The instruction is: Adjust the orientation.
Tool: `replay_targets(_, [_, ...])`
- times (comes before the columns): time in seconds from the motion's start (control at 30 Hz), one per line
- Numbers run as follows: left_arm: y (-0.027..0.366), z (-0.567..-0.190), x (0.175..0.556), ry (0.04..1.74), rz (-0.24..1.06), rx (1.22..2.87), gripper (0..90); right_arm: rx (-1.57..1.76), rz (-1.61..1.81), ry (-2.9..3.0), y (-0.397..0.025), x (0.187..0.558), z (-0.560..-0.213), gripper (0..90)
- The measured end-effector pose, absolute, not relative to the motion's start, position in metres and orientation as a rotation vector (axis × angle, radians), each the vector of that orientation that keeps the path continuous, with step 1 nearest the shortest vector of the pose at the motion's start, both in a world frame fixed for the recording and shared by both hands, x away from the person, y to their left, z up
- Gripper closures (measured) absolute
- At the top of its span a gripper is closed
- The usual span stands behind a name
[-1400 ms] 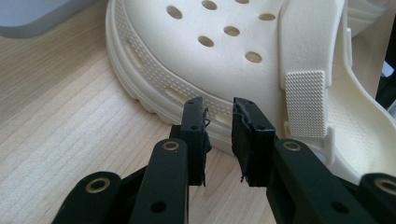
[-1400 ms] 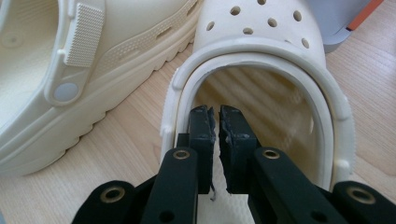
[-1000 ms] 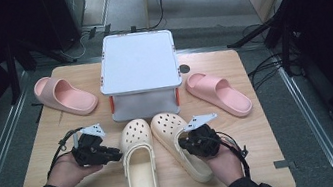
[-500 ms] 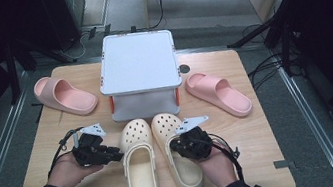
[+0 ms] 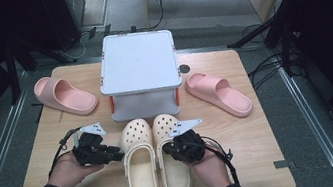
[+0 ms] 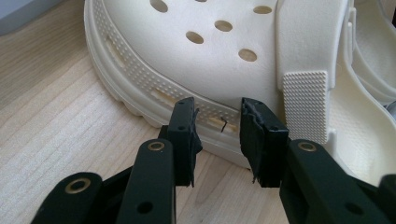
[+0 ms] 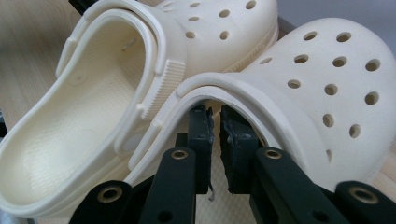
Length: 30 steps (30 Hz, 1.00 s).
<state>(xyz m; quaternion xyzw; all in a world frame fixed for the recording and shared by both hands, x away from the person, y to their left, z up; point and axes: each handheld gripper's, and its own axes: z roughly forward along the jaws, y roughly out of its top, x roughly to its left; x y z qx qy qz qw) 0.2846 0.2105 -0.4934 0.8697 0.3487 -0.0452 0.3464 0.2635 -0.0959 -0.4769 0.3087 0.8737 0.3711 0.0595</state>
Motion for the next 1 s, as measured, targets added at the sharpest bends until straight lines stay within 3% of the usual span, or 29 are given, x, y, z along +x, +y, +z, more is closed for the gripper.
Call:
replay_targets(0.57, [0.222,-0.487,0.286,0.947,-0.075,2.187,59.6,0.996,1.163,2.634,-0.102,0.265,-0.481,80.5])
replay_targets(1.0, [0.227,-0.461,0.297,0.952,-0.062,2.139,66.7,1.009,1.227,2.602,-0.116,0.241,-0.476,63.8])
